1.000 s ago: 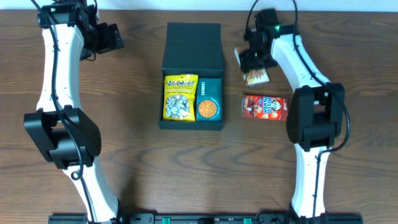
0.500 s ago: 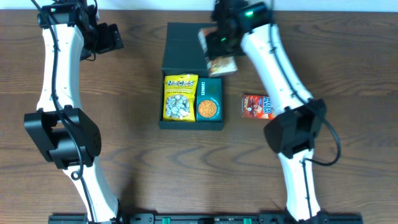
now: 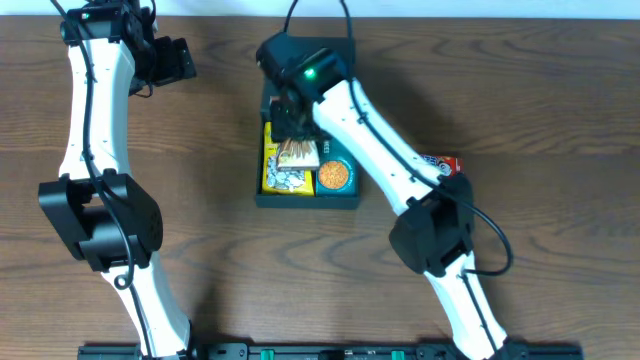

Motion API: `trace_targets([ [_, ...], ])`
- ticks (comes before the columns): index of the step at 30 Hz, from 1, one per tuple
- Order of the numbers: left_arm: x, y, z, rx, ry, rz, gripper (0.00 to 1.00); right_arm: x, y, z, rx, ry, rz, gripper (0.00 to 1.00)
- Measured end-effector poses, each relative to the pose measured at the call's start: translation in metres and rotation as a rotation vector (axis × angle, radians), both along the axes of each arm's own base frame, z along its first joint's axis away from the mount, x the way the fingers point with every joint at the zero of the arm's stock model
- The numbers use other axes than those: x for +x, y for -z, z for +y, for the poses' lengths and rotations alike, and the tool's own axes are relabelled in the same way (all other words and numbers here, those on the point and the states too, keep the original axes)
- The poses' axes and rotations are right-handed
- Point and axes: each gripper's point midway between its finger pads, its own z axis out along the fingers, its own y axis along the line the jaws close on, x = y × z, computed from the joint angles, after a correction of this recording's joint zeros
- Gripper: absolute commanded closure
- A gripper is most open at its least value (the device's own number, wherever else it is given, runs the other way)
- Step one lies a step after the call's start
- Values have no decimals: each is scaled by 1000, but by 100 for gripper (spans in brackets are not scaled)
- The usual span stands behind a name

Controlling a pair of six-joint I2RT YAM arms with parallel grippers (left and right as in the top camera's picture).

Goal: Pack container
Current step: 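Carry the Pocky box with the right gripper and lower it into the box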

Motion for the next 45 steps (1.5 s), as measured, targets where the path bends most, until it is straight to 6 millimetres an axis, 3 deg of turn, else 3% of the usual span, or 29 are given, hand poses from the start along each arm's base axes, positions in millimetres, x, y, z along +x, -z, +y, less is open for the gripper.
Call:
trace_targets([
  [4, 0, 0, 1, 1, -2, -2, 5, -9, 23, 2, -18, 73, 33, 41],
  [8, 0, 0, 2, -1, -8, -1, 5, -13, 32, 6, -20, 93, 36, 29],
  [19, -3, 1, 2, -3, -8, 14, 4, -16, 36, 15, -15, 61, 25, 1],
  [22, -3, 1, 2, -3, -8, 13, 5, -15, 34, 12, -10, 42, 36, 1],
  [26, -3, 1, 2, -3, -8, 13, 5, -4, 13, 10, 42, 5, 32, 1],
  [30, -3, 1, 2, -3, -8, 13, 5, 15, -36, 13, 169, -72, -25, 1],
  [31, -3, 1, 2, -3, -8, 13, 4, 18, -49, 15, 210, -100, -39, 11],
  [32, -3, 1, 2, -3, -8, 13, 5, 21, -61, 17, 246, -137, -59, 35],
  [34, -3, 1, 2, -3, -8, 13, 5, 23, -86, 21, 325, -213, -93, 99],
  [36, -3, 1, 2, -3, -8, 13, 5, 21, -104, 22, 390, -289, -111, 99],
  [39, -3, 1, 2, -3, -8, 13, 5, 14, -113, 24, 483, -394, -98, 99],
  [42, -3, 1, 2, -3, -8, 13, 5, 5, -97, 24, 567, -472, -30, 99],
  [45, -3, 1, 2, -3, -8, 14, 5, -7, -62, 22, 649, -517, 76, 99],
])
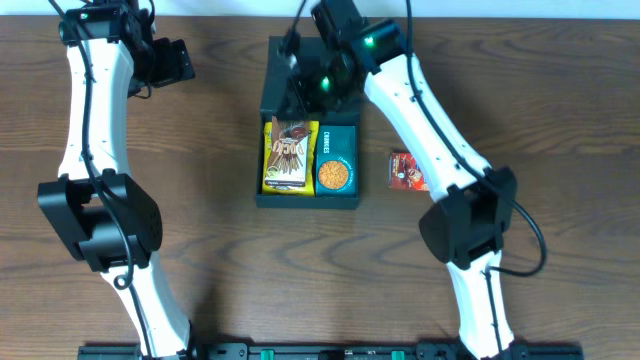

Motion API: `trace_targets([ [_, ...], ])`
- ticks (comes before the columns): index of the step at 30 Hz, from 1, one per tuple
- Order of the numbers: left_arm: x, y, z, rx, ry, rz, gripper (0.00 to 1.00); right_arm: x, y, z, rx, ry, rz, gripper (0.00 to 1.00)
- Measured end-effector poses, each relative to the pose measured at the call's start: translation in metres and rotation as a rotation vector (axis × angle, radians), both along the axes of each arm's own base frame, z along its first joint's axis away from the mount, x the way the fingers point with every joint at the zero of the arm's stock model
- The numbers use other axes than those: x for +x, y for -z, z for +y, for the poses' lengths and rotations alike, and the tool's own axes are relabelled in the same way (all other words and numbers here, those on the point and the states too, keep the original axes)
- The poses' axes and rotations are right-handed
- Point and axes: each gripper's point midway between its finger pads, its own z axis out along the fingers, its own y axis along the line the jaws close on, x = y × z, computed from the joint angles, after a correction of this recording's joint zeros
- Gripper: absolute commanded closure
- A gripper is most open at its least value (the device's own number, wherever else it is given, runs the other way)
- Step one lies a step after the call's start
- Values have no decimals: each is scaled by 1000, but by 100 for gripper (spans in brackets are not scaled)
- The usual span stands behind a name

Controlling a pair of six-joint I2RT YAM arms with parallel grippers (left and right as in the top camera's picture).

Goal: Pack container
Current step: 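Carry the Pocky box with the right gripper and lower it into the box, then release the Pocky box and raise the right gripper away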

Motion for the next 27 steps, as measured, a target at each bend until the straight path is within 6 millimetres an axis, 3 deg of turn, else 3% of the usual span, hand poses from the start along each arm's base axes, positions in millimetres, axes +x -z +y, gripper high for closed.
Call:
trace_targets([
  [7, 0, 0, 0, 0, 0, -2, 5, -26, 64, 0, 134, -84, 137, 98],
  [11, 0, 0, 0, 0, 0, -2, 5, -33, 82, 0, 165, -90, 159, 99],
  [21, 0, 0, 0, 0, 0, -2, 4, -23, 80, 8, 219, -74, 133, 98],
  [27, 0, 0, 0, 0, 0, -1, 5, -16, 55, 3, 287, -61, 170, 98],
])
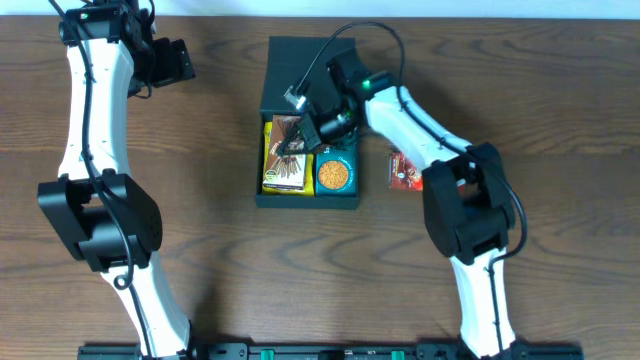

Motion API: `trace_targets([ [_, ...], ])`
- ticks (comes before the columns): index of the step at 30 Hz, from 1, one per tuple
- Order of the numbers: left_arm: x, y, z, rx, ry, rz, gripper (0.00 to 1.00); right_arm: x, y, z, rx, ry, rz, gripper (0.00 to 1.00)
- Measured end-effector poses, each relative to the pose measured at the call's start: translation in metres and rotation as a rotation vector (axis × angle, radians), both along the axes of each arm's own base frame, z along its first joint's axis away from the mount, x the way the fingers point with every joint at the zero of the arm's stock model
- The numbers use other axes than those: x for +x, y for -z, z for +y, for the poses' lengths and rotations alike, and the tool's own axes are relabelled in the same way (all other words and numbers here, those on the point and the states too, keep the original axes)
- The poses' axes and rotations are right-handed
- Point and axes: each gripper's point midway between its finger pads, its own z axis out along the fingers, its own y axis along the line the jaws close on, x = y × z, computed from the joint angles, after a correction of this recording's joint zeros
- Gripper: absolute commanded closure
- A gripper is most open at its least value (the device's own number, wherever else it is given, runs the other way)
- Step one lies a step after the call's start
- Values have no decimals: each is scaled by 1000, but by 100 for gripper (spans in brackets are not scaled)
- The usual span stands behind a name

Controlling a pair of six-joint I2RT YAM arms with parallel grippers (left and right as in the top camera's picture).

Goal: Pack container
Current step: 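Release the Pocky box and raise the right gripper away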

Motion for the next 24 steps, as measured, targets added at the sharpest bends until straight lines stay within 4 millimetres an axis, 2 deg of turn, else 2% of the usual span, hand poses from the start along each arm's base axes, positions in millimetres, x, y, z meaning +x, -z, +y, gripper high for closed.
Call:
trace_targets([
  [4, 0, 0, 0, 0, 0, 0, 5, 21, -24, -24, -26, 53, -11, 98],
  [6, 0, 0, 0, 0, 0, 0, 4, 30, -28, -48, -114, 95, -21, 98],
  [7, 0, 0, 0, 0, 0, 0, 5, 35, -28, -68, -194, 123, -30, 98],
  [9, 0, 0, 0, 0, 0, 0, 5, 40, -28, -108, -371, 162, -68, 87],
  [11, 0, 0, 0, 0, 0, 0, 5, 40, -29, -148, -542, 178, -107, 81],
  [13, 0, 0, 0, 0, 0, 0, 5, 36, -30, -179, -685, 174, -135, 80],
  [16, 0, 0, 0, 0, -1, -2, 5, 21, -30, -219, -904, 109, -173, 94],
  [17, 0, 0, 0, 0, -1, -2, 5, 18, -29, -228, -965, 81, -190, 98],
  [20, 1, -1, 1, 1, -1, -6, 5, 21, -27, -244, -1062, 11, -258, 98],
  [22, 1, -1, 1, 1, -1, -6, 5, 27, -26, -249, -1087, -13, -308, 88],
  [24, 1, -1, 1, 1, -1, -6, 5, 40, -26, -251, -1104, -17, -377, 71],
])
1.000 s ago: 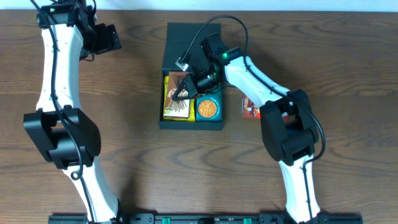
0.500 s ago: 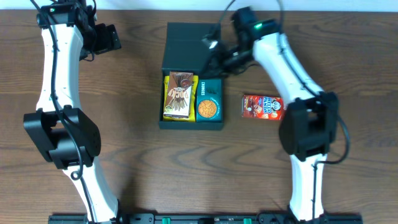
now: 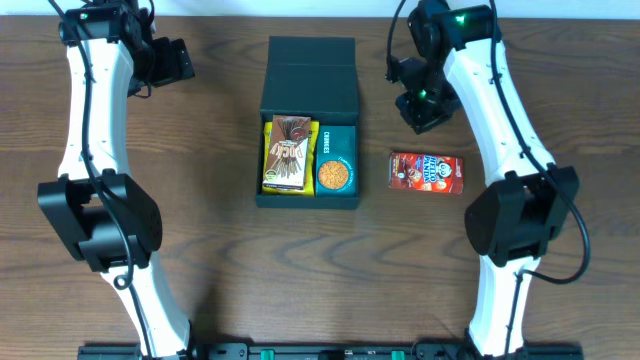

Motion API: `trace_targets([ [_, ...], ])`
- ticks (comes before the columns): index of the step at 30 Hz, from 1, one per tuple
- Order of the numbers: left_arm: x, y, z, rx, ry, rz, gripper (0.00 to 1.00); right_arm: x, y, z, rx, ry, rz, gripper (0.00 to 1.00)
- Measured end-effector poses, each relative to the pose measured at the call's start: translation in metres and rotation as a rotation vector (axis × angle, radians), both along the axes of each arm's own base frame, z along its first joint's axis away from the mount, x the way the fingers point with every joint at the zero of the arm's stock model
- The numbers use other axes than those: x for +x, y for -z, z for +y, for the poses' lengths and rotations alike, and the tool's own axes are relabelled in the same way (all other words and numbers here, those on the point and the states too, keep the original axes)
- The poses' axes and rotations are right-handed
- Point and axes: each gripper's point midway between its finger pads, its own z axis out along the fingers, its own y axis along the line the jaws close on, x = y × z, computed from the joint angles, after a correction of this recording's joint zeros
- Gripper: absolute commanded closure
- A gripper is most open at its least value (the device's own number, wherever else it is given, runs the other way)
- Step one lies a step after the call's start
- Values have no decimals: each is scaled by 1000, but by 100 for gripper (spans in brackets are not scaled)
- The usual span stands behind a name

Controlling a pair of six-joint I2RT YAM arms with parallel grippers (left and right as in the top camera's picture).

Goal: Pack container
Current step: 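Release the Pocky box and raise the right gripper away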

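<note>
The dark green container (image 3: 345,196) stands mid-table with its lid (image 3: 308,68) folded back. Its left compartment holds a brown snack packet (image 3: 289,150) lying on a yellow packet (image 3: 270,165). A teal cookie box (image 3: 335,165) fills the right compartment. A red snack packet (image 3: 425,172) lies flat on the table to the right of the container. My right gripper (image 3: 424,108) hovers just beyond the red packet, to the right of the lid, with nothing in it. My left gripper (image 3: 172,60) hangs at the far left, well away from everything.
The brown wooden table (image 3: 220,260) carries only the container and the red packet. Both white arms reach in from the near edge, one along each side.
My right gripper has left the brown packet in the container's left compartment and now sits to the right of the lid, beyond the red packet. The left arm is unchanged.
My right gripper was first over the left compartment with the brown packet at it. Then it was back over the lid, with the packet lying in the compartment. Then it was down at the packet again. Now it is outside the container near the red packet.
</note>
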Motion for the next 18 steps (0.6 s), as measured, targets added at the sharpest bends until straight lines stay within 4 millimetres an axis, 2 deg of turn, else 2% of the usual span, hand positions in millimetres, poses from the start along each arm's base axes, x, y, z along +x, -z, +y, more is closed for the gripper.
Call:
trace_targets([
  [1, 0, 0, 0, 0, 0, 1, 5, 4, 0, -1, -8, -6, -18, 64],
  [2, -1, 0, 0, 0, 0, 2, 5, 9, 0, -2, -18, -18, -37, 1],
  [7, -2, 1, 0, -1, 0, 8, 5, 26, -2, -4, -39, -40, -109, 1],
  [13, -2, 1, 0, -1, 0, 11, 5, 29, -2, -1, -21, -29, -119, 1],
  [18, -3, 1, 0, -2, 0, 14, 5, 22, 2, 5, -1, -300, -83, 1],
])
